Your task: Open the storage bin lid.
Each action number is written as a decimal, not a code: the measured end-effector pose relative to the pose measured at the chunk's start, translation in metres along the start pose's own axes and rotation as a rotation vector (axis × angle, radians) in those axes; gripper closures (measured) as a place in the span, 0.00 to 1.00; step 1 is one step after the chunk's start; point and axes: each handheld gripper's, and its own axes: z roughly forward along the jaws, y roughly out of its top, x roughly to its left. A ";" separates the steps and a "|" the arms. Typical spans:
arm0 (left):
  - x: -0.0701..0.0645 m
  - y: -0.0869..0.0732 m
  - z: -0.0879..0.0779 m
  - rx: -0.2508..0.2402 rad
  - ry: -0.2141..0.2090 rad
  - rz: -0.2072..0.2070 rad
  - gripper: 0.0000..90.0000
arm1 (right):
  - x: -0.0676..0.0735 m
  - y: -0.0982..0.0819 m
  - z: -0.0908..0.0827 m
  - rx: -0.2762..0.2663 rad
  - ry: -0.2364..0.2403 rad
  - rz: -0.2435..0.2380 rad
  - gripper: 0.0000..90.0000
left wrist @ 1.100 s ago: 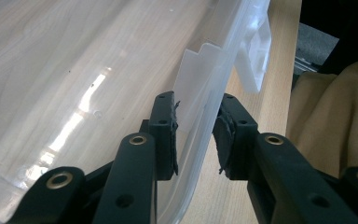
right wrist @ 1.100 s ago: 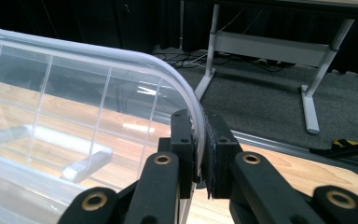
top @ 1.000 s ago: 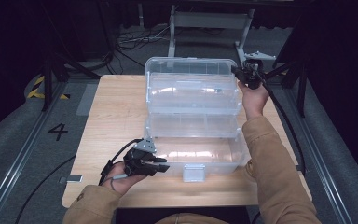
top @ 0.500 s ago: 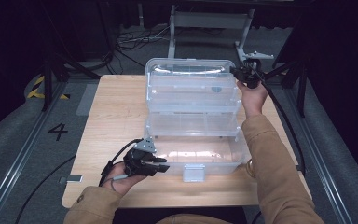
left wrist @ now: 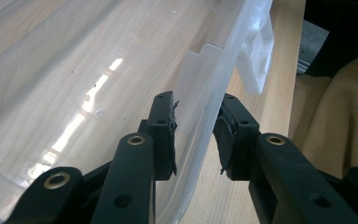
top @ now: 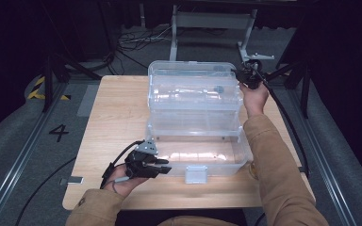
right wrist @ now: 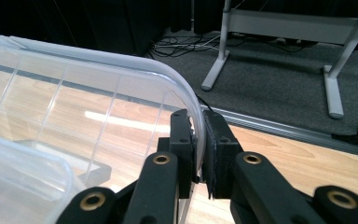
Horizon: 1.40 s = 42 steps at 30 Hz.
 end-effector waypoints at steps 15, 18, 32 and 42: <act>0.000 0.000 0.000 0.000 0.001 0.000 0.77 | -0.005 -0.005 0.012 0.029 0.014 0.026 0.92; 0.000 0.000 0.000 0.000 0.002 0.000 0.77 | -0.005 -0.006 0.015 0.037 0.012 0.033 0.92; 0.000 0.000 0.000 -0.004 0.006 0.008 0.77 | -0.008 -0.014 0.029 0.094 0.012 0.067 0.92; -0.001 -0.001 0.000 -0.003 0.009 0.010 0.77 | -0.011 -0.022 0.039 0.144 0.011 0.100 0.91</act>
